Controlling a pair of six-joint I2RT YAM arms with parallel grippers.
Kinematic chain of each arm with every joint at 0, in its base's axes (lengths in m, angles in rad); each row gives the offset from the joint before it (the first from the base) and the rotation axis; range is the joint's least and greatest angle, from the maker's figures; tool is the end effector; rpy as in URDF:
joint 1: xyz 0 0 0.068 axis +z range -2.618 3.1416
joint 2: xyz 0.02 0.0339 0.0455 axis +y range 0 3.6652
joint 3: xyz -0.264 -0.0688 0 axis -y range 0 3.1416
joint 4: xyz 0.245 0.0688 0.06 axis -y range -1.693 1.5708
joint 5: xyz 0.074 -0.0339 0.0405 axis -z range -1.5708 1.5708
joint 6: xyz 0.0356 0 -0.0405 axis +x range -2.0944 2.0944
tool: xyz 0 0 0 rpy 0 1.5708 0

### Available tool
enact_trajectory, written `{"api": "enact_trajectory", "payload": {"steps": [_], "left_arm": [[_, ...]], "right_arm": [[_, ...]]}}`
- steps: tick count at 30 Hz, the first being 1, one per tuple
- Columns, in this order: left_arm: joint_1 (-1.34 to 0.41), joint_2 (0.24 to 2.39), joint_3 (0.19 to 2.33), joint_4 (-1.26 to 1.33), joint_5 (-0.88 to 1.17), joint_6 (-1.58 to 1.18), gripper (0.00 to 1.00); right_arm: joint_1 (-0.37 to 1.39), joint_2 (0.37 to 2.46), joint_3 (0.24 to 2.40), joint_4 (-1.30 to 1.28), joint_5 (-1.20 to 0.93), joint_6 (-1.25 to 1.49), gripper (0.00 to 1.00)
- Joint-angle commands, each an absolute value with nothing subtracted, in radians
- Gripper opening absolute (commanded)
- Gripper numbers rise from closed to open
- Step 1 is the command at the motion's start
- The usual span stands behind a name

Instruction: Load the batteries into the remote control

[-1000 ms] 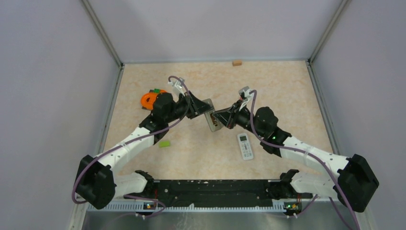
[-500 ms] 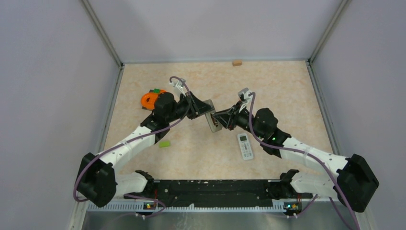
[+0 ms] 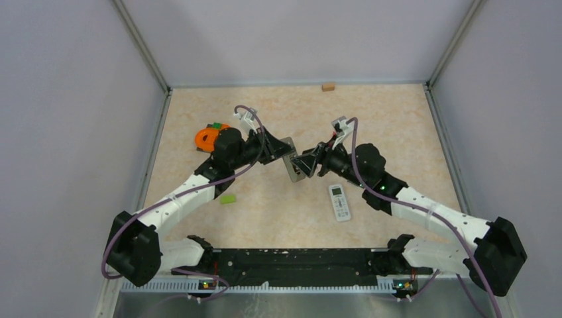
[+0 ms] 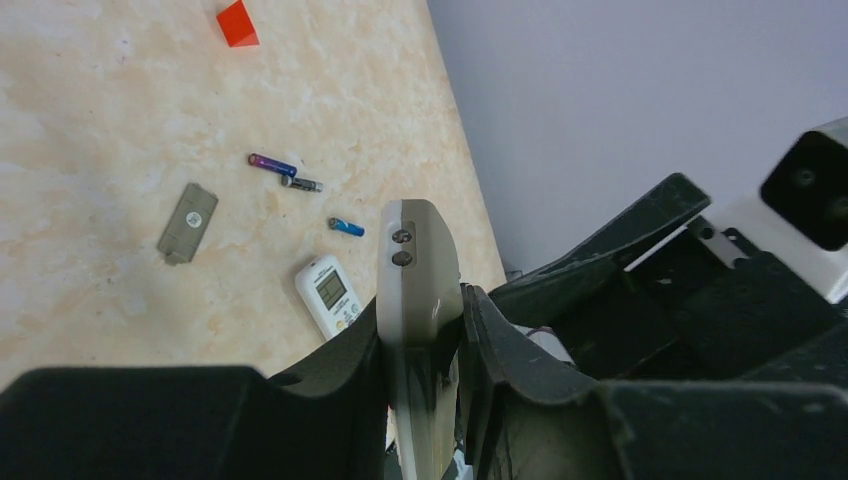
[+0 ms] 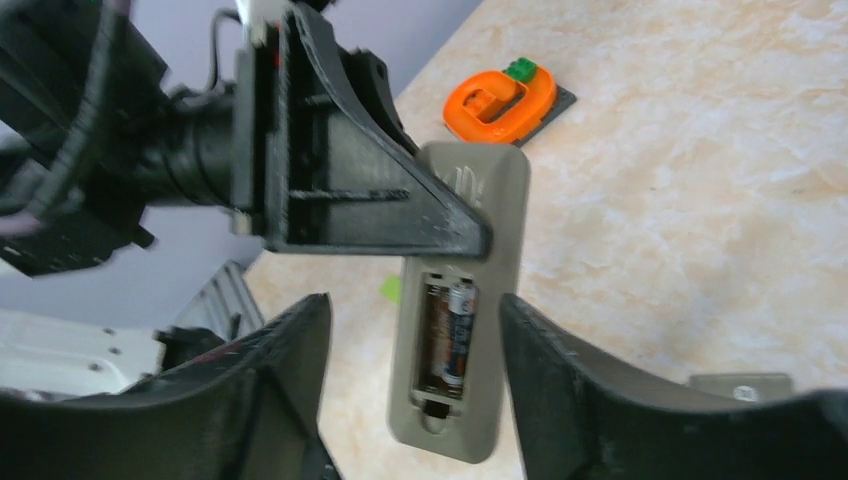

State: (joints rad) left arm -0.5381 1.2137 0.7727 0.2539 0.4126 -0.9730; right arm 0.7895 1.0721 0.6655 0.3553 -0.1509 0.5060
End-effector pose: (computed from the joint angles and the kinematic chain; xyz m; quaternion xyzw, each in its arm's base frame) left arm 0.2328 -0.1556 0.2907 -0.0350 0.7642 -0.5430 0.3464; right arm 0.1733 0.1824 0.2980 -0.1535 0.7084 0.4580 0.5147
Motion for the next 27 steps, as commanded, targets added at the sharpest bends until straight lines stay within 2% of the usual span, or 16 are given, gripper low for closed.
{"api": "enact_trajectory", "payload": {"steps": [1,4,9,16,24,27], "left_arm": [[-0.536,1.19,0.81,0.269,0.383,-0.905,0.0],[-0.537,1.191,0.804,0.286,0.38,-0.893,0.0],[-0.535,1.184,0.799,0.311,0.37,-0.882,0.0],[-0.535,1.16,0.772,0.383,0.335,-0.905,0.0],[-0.534,1.133,0.756,0.416,0.306,-0.908,0.0],[-0.535,1.134,0.752,0.42,0.312,-0.914,0.0]], "right_arm": [[0.802,1.017,0.768,0.294,-0.122,0.645,0.69],[0.799,1.002,0.782,0.262,-0.09,0.716,0.78],[0.784,0.985,0.803,0.058,0.062,0.896,0.85],[0.773,0.963,0.722,0.151,-0.036,1.163,0.89],[0.773,0.939,0.637,0.188,0.028,1.386,0.93],[0.772,0.945,0.598,0.277,0.027,1.438,0.93]]}}
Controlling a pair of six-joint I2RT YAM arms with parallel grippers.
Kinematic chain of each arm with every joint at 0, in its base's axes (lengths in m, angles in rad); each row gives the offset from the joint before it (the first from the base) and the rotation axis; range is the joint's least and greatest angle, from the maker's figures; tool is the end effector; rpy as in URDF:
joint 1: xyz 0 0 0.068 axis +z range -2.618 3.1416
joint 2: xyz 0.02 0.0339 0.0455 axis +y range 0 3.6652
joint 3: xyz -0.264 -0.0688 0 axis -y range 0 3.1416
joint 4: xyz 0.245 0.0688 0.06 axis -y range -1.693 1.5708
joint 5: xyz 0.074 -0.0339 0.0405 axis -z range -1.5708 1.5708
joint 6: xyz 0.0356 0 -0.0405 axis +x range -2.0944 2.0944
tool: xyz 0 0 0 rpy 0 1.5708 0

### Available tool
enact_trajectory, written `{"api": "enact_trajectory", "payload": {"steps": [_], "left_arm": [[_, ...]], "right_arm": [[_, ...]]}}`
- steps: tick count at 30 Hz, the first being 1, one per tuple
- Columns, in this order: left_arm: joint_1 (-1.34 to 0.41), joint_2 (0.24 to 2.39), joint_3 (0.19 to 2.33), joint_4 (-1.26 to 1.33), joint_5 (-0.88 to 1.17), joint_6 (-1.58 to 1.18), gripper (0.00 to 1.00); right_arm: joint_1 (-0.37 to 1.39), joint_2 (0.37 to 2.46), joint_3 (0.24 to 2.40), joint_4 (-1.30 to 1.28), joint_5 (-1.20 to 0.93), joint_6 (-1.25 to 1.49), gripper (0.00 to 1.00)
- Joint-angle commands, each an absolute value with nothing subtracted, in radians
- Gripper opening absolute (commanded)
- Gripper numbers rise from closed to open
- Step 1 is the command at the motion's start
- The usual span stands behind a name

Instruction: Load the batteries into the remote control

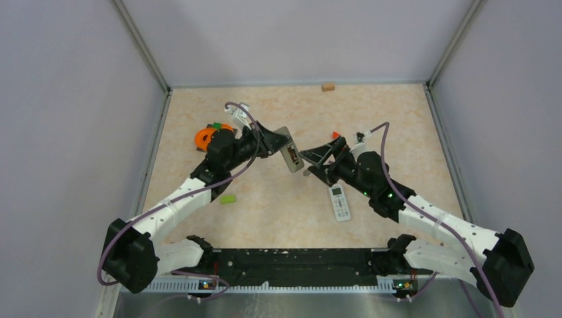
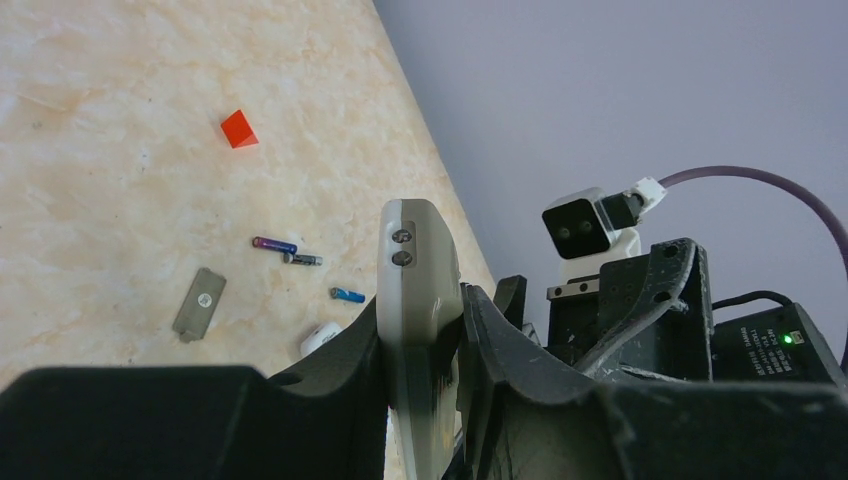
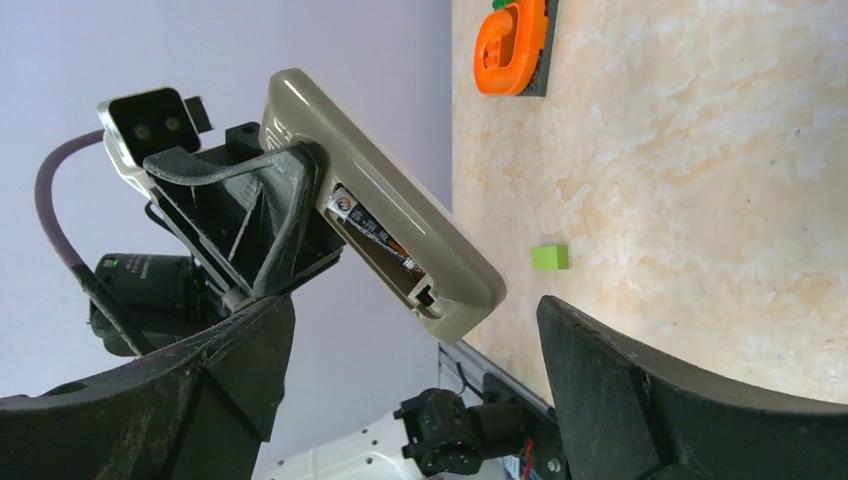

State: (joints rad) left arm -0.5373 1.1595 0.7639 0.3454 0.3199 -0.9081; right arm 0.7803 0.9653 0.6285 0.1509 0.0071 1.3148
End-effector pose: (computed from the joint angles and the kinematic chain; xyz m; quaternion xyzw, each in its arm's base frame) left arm 0.2274 -0.1485 0.3110 -0.0240 0.7234 -0.5365 0.4339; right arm 0.1626 0.1606 0.2860 0.2054 0.7418 0.5516 0.3214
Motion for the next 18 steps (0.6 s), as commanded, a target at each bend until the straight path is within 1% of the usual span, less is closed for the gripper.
{"api": "enact_trajectory", "payload": {"steps": [1,5,14,18], "left_arm": [[-0.535,1.135,0.751,0.424,0.315,-0.916,0.0],[-0.535,1.138,0.749,0.432,0.326,-0.927,0.0],[-0.535,1.144,0.748,0.438,0.362,-0.93,0.0],[-0.535,1.145,0.75,0.424,0.368,-0.928,0.0]], "right_arm": [[0.772,0.951,0.585,0.32,0.023,1.448,0.93],[0.772,1.0,0.556,0.485,-0.024,1.497,0.93],[0.772,1.106,0.537,0.655,-0.083,1.595,0.94],[0.772,1.136,0.543,0.687,-0.094,1.601,0.94]]}}
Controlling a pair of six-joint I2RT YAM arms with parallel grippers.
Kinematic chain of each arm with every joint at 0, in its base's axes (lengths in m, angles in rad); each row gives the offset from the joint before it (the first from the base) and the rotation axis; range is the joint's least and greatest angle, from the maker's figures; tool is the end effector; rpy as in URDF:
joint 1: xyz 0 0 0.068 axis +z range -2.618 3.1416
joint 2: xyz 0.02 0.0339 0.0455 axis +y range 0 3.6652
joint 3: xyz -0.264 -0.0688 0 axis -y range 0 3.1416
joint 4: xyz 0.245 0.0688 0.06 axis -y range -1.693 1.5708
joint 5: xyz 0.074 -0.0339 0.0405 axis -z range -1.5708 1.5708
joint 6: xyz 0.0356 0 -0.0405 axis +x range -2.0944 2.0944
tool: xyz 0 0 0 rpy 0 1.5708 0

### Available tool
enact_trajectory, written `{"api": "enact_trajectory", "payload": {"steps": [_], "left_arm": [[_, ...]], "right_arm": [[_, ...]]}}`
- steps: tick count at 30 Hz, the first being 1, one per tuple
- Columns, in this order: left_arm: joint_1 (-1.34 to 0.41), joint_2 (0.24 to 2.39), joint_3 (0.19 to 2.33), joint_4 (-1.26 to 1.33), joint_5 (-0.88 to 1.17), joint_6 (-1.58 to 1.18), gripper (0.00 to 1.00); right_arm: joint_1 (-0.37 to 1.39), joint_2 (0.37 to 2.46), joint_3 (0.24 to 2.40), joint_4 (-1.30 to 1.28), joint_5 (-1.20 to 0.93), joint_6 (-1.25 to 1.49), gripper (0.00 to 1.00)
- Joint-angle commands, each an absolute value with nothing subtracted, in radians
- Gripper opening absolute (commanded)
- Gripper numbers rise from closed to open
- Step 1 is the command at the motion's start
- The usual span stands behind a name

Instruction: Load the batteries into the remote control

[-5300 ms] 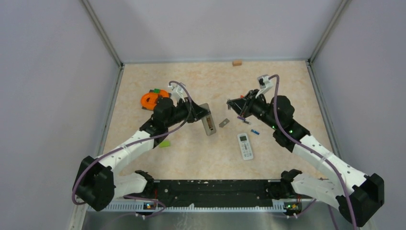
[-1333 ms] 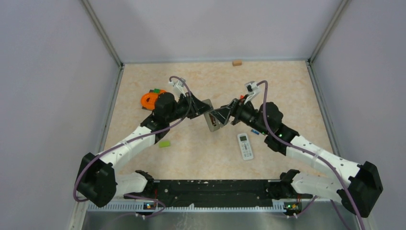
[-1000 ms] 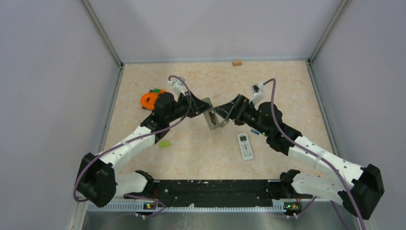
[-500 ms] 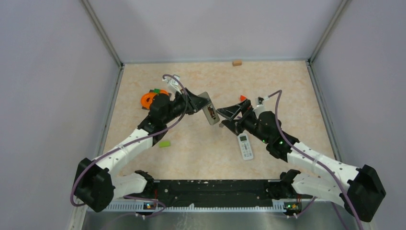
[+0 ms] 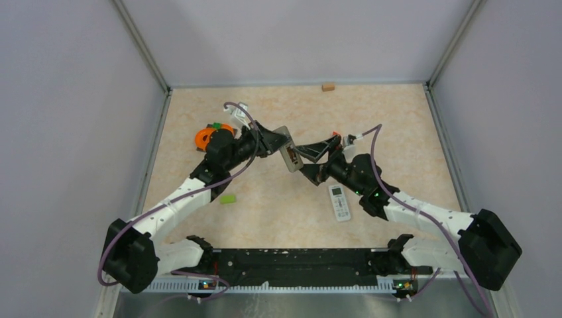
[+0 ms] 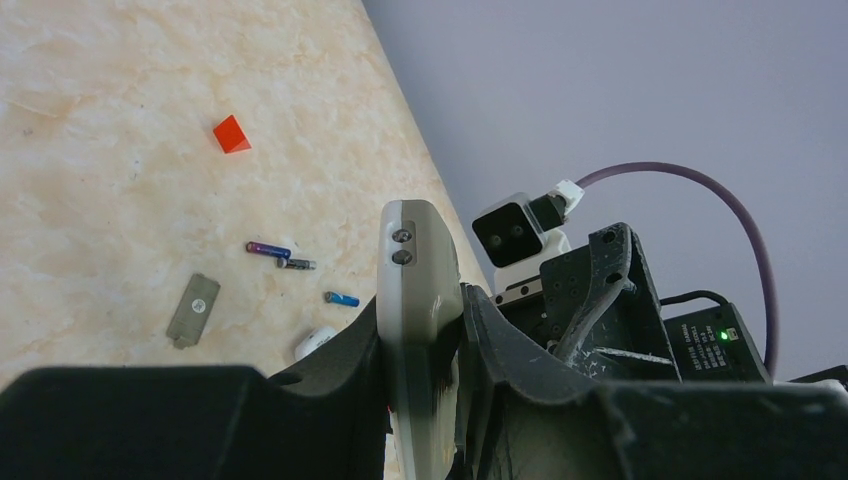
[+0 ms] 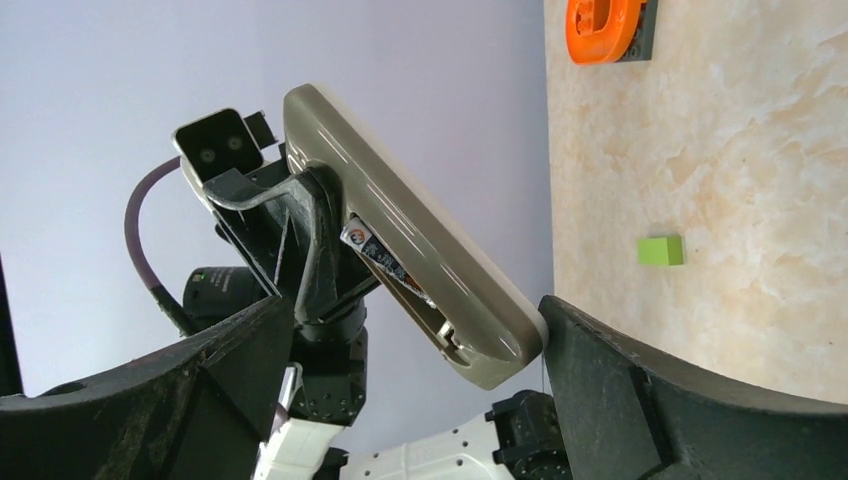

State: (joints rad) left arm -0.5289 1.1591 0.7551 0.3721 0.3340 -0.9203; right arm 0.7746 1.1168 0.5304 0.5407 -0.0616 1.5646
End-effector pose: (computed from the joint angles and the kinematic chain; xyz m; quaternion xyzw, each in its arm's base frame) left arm 0.2279 -0.1467 0.3109 -0.0243 0.7173 -0.5441 0.4346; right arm 0.1778 0.1771 0.2602 0.2585 0.6753 0.6443 0.2491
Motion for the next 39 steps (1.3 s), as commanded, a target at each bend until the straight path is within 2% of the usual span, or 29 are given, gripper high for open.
{"api": "enact_trajectory", "payload": {"steps": [1,11,20,27,35,39], "left_arm": [[-0.535,1.144,0.749,0.421,0.369,-0.928,0.0],[-0.535,1.139,0.753,0.391,0.418,-0.876,0.0],[-0.535,1.15,0.77,0.353,0.463,-0.831,0.0],[-0.536,1.161,0.77,0.361,0.473,-0.831,0.0],[-0.535,1.149,0.774,0.355,0.4,-0.844,0.0],[-0.535,1.144,0.778,0.352,0.39,-0.855,0.0]], "right_arm": [[0.772,1.143,0.542,0.694,-0.096,1.601,0.94],[0.748,1.174,0.498,0.78,-0.058,1.635,0.94],[0.719,1.212,0.519,0.778,-0.11,1.637,0.93],[0.716,1.258,0.532,0.824,-0.161,1.643,0.82],[0.716,1.267,0.514,0.881,-0.192,1.624,0.8],[0.716,1.277,0.483,0.933,-0.193,1.642,0.65]]}}
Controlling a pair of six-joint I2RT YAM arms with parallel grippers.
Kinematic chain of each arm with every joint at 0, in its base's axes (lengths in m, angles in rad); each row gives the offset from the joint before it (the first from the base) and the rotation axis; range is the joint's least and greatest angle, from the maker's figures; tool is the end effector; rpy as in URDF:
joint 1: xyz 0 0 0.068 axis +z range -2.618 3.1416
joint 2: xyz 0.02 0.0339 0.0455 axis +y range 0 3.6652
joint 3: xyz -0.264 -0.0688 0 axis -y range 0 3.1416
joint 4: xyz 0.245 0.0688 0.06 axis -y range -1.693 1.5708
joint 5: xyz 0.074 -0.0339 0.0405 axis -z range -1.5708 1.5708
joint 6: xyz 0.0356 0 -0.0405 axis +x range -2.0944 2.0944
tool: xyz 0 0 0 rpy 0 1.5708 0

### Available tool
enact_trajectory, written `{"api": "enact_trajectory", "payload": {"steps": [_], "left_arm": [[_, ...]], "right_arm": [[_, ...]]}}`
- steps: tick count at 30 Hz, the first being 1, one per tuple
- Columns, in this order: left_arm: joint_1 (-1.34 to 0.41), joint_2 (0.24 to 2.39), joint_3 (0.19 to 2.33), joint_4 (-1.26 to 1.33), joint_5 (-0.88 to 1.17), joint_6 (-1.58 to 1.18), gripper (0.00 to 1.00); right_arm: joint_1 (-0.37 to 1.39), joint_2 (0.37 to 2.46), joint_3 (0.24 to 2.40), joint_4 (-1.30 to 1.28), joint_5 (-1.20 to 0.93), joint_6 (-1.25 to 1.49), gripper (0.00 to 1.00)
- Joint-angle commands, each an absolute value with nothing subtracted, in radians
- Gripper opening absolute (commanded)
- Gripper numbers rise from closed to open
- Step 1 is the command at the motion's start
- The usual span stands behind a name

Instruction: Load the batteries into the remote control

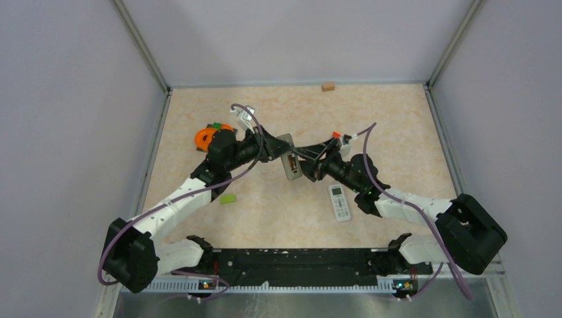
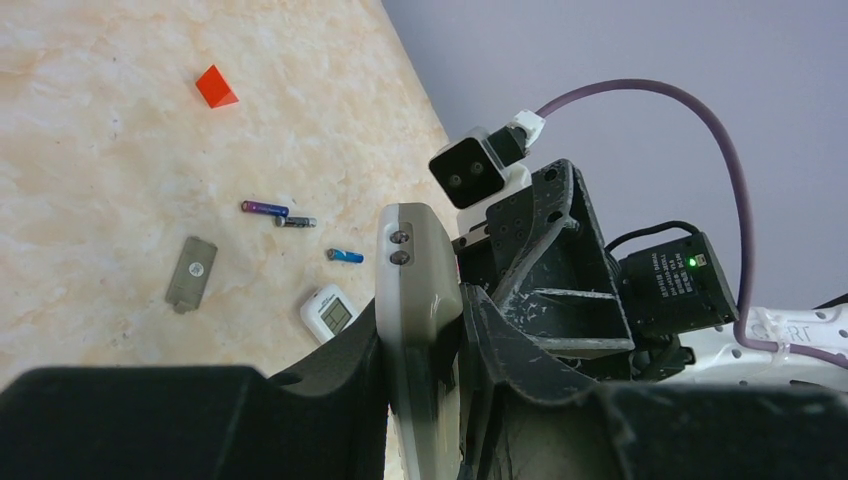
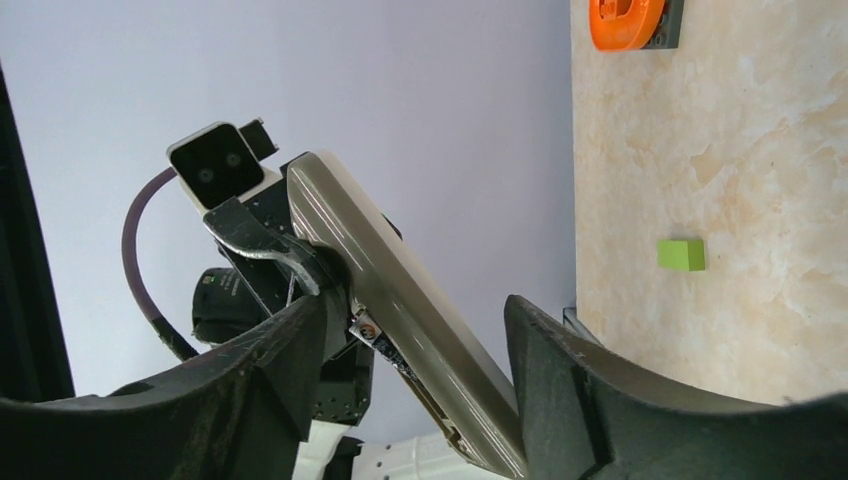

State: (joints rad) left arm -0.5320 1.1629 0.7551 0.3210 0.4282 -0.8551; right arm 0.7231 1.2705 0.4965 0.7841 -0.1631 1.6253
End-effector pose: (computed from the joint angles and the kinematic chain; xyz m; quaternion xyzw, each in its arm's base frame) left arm 0.2252 -0.1497 0.3045 0.0259 0.7340 -0.5426 0.4077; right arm 0.1972 0.1818 0.2384 0.2536 0.6563 0.6755 0.2207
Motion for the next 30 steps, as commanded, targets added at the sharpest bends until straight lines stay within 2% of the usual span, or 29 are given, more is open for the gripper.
{"api": "enact_trajectory", "payload": {"steps": [1,4,17,30], "left_arm": [[-0.534,1.144,0.778,0.349,0.388,-0.857,0.0],[-0.535,1.146,0.781,0.341,0.388,-0.866,0.0],[-0.535,1.141,0.806,0.312,0.413,-0.864,0.0],[-0.535,1.143,0.824,0.297,0.413,-0.87,0.0]], "right_arm": [[0.717,1.281,0.478,0.946,-0.193,1.643,0.62],[0.716,1.293,0.472,0.983,-0.202,1.642,0.56],[0.716,1.35,0.483,1.035,-0.257,1.616,0.56],[0.715,1.364,0.472,1.046,-0.273,1.587,0.46]]}}
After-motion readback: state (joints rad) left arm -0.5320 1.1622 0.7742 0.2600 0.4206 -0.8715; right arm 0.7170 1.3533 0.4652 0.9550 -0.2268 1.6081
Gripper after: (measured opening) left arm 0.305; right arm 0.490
